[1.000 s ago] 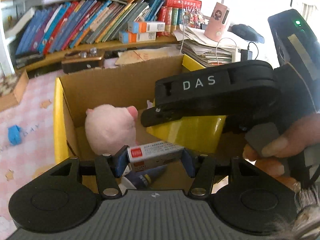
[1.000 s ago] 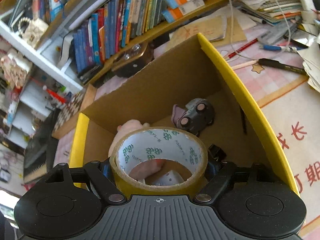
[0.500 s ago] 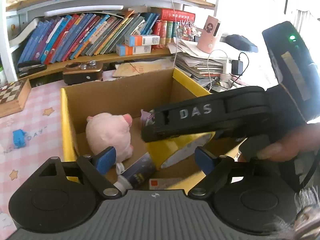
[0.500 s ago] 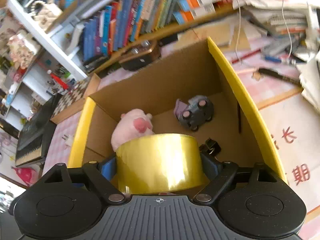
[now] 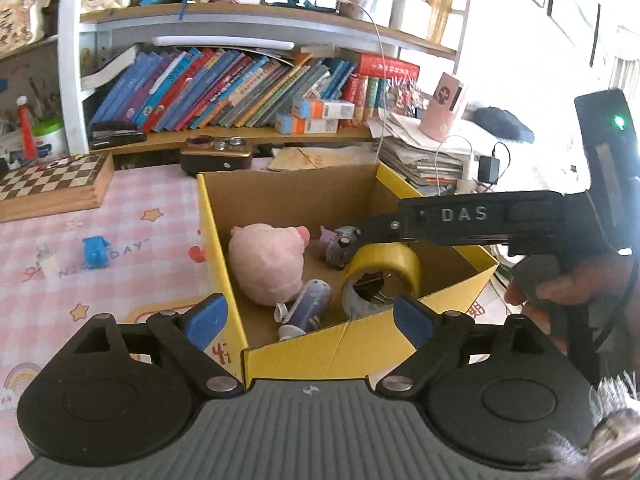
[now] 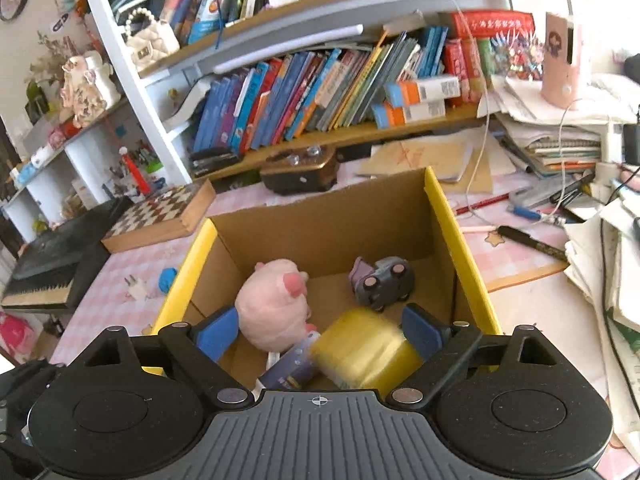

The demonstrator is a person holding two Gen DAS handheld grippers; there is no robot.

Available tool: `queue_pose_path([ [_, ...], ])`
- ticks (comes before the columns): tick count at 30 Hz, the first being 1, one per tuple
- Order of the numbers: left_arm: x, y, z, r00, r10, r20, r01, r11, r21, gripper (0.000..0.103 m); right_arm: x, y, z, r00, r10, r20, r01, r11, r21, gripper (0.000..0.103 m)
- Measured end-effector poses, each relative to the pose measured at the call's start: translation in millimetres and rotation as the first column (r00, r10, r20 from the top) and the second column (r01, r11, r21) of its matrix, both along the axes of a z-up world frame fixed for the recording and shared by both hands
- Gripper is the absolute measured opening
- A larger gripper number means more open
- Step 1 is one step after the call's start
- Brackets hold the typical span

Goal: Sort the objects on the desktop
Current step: 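Open both tools to release the items and withdraw from the yellow box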

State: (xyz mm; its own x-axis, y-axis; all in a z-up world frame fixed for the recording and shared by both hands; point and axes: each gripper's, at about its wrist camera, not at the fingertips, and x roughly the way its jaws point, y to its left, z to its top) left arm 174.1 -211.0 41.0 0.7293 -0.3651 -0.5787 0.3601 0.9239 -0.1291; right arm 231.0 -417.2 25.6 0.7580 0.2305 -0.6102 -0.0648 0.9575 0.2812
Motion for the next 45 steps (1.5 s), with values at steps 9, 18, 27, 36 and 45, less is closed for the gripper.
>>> queue_pose_path([
  [9,-9,34,3,0.997,0.074,0.013,-0.073,0.996,-0.051,0.090,-42,6,6,0.994,-0.080,0.073,0.083,0.995,-0.050,0.091],
  [18,-16,80,-1,0.998,0.062,0.006,-0.062,0.996,-0.059,0.091,-87,36,-4,0.986,-0.150,0.067,0.158,0.978,-0.133,0.091],
  [27,-29,124,-11,0.999,0.034,-0.023,-0.035,0.999,-0.042,0.091,-124,85,-17,0.977,-0.214,0.019,0.214,0.967,-0.139,0.091],
  [36,-47,156,-27,0.998,-0.013,-0.067,0.011,1.000,-0.024,0.091,-144,141,-26,0.982,-0.189,-0.019,0.184,0.969,-0.166,0.091],
  [45,-61,192,-38,0.995,-0.026,-0.100,0.026,1.000,-0.003,0.091,-154,190,-35,0.989,-0.134,-0.059,0.121,0.976,-0.179,0.091],
])
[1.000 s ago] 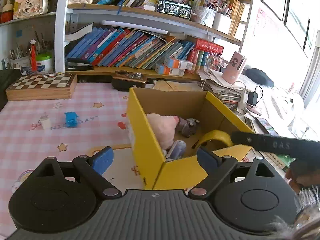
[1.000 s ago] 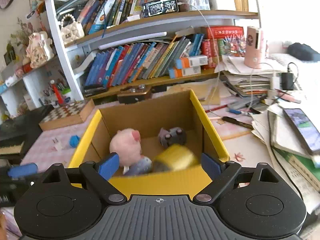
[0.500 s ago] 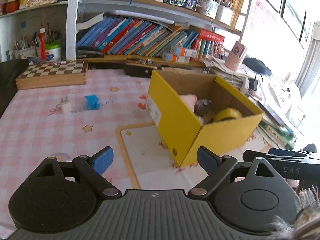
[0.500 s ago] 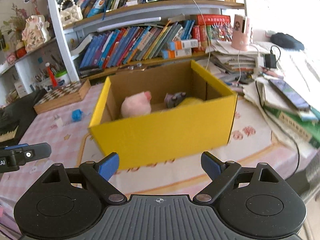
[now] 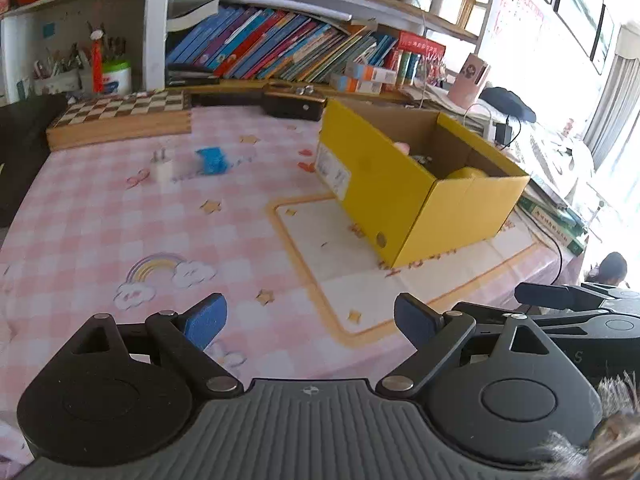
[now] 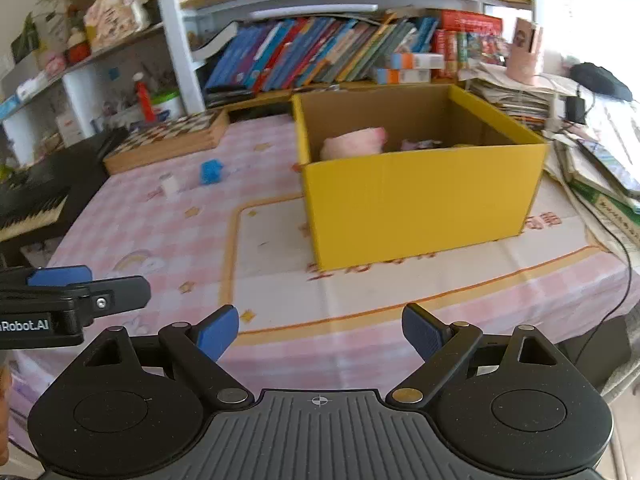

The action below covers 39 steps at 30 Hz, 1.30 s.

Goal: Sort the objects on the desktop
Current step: 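Open both tools to release the items and withdraw from the yellow box, then move both open tools toward the white plug and blue taped object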

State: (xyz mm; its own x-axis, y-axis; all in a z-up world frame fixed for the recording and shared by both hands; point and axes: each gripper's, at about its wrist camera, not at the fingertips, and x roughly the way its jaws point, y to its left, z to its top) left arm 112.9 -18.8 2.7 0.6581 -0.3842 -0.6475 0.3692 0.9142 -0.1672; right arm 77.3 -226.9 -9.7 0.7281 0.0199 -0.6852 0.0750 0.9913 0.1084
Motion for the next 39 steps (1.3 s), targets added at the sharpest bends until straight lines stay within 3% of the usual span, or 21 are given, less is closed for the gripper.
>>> queue_pose_path([
  [13,-11,50,-8,0.999,0.039,-0.018,-0.039,0.999,0.014,0.091,1,54,-10,0.996,0.081,-0.033,-0.081,0.997,0.005,0.091],
  [22,-13,84,-8,0.992,0.126,-0.010,-0.126,0.992,0.004,0.091,11,86,-10,0.988,0.152,-0.028,-0.152,0.988,0.008,0.091],
  [39,33,99,1,0.976,0.217,0.025,-0.217,0.976,-0.026,0.091,62,105,-1,0.977,0.212,0.027,-0.212,0.977,-0.008,0.091],
])
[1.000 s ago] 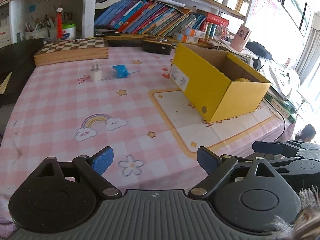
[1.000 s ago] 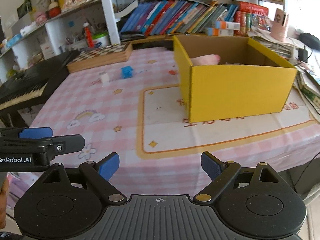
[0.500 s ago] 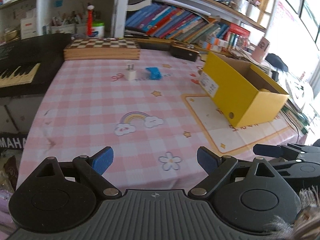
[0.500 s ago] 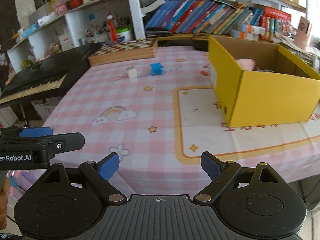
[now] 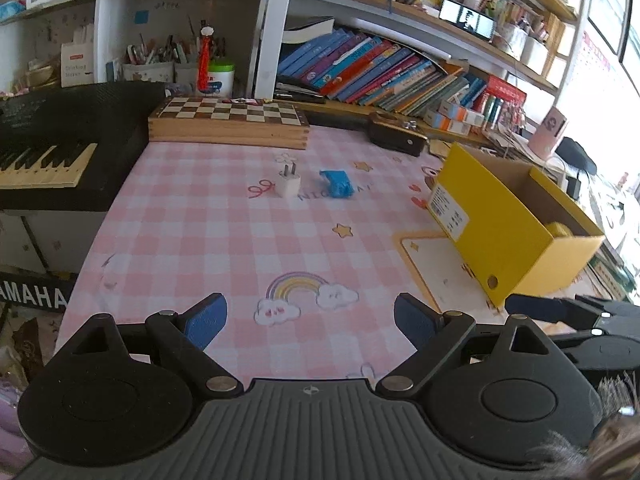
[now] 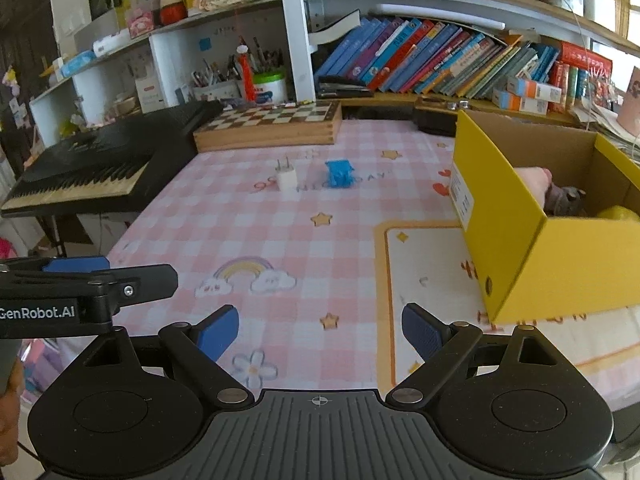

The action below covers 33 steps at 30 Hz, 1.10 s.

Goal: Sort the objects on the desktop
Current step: 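Move both open tools toward the white plug and blue taped object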

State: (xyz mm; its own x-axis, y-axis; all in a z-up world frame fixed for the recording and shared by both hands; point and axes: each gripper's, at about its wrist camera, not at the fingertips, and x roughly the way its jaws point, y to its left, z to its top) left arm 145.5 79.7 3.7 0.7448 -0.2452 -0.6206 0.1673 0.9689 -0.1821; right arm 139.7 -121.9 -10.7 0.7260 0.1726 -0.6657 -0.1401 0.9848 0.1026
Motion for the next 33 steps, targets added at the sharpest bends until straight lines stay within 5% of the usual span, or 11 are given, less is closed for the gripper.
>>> queue_pose_path([
  [24,134,-17,-21,0.994,0.096,-0.057,-0.094,0.995,0.028,0.090,142,-3,-27,0.999,0.017,-0.049,-0.020,0.998,-0.057,0.090],
  [33,183,-15,-32,0.987,0.147,-0.066,-0.145,0.989,0.025,0.082,194,8,-38,0.998,0.047,-0.040,-0.051,0.994,-0.095,0.079],
])
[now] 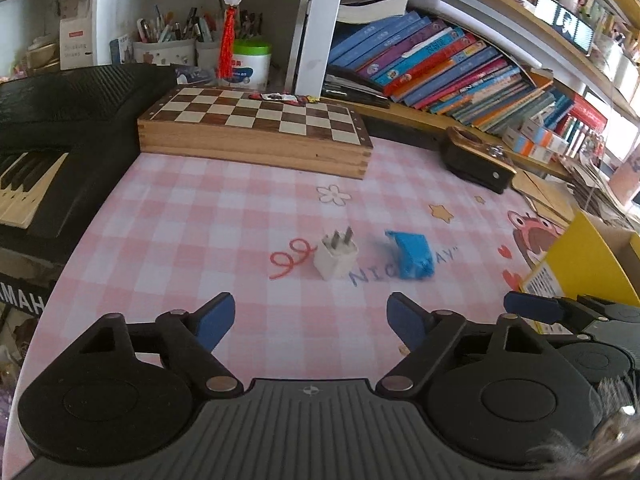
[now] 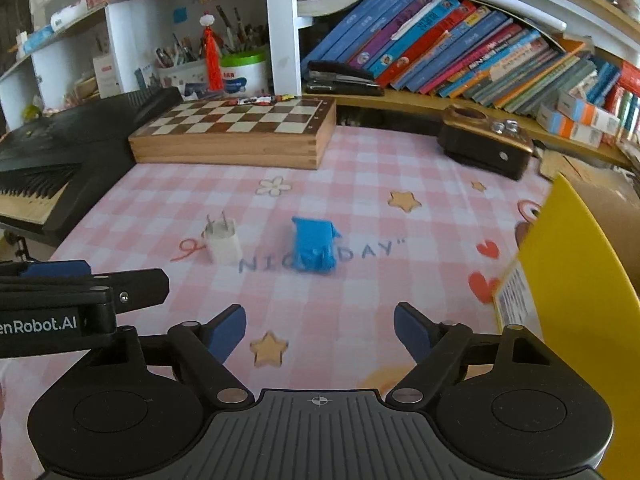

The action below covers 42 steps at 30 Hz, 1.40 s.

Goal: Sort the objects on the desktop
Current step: 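Move both open tools toward the white plug and blue taped object, then grasp the white plug with the left tool while the right tool grasps the blue taped object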

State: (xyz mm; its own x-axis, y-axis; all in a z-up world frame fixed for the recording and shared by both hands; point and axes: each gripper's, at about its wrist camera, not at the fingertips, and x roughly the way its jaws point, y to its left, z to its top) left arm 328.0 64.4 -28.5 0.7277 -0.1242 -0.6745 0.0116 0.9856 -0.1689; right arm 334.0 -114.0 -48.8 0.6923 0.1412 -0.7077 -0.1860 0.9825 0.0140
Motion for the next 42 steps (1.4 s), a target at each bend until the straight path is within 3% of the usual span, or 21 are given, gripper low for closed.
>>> queue_pose_path([
  [7,32,-4,-12,1.000,0.018,-0.007,-0.018,1.000,0.018,0.077,35,10,-15,1.000,0.017,-0.014,-0.017,1.000,-0.004,0.066],
  [14,48,-8,-13,0.999,0.034,-0.004,-0.034,0.999,0.036,0.077,61,14,-30,0.997,0.043,-0.056,-0.043,0.999,0.016,0.066],
  [18,50,-8,-16,0.999,0.043,-0.010,-0.043,0.998,0.038,0.077,65,13,-32,0.998,0.056,-0.035,-0.056,0.998,0.008,0.063],
  [20,51,-7,-17,0.999,0.050,-0.012,-0.050,0.998,0.035,0.077,65,11,-31,0.998,0.055,-0.018,-0.055,0.998,0.001,0.048],
  [21,52,-7,-17,0.998,0.054,-0.013,-0.053,0.998,0.033,0.077,65,10,-30,0.999,0.050,-0.015,-0.050,0.999,-0.001,0.034],
  [22,53,-6,-17,0.998,0.056,-0.014,-0.056,0.998,0.034,0.077,65,9,-29,0.999,0.042,-0.016,-0.042,0.999,-0.008,0.031],
  [30,59,-11,-21,0.999,0.047,-0.014,-0.047,0.998,0.038,0.076,59,-18,-26,0.995,-0.088,-0.036,0.088,0.996,-0.003,0.029],
  [34,62,-20,-25,1.000,0.027,-0.008,-0.026,0.996,0.082,0.064,55,-24,-24,0.994,-0.103,-0.041,0.103,0.995,0.002,0.029],
  [42,67,-37,-33,1.000,-0.019,0.000,0.019,0.991,0.136,0.051,50,-28,-22,0.992,-0.099,-0.075,0.101,0.994,0.030,0.029],
])
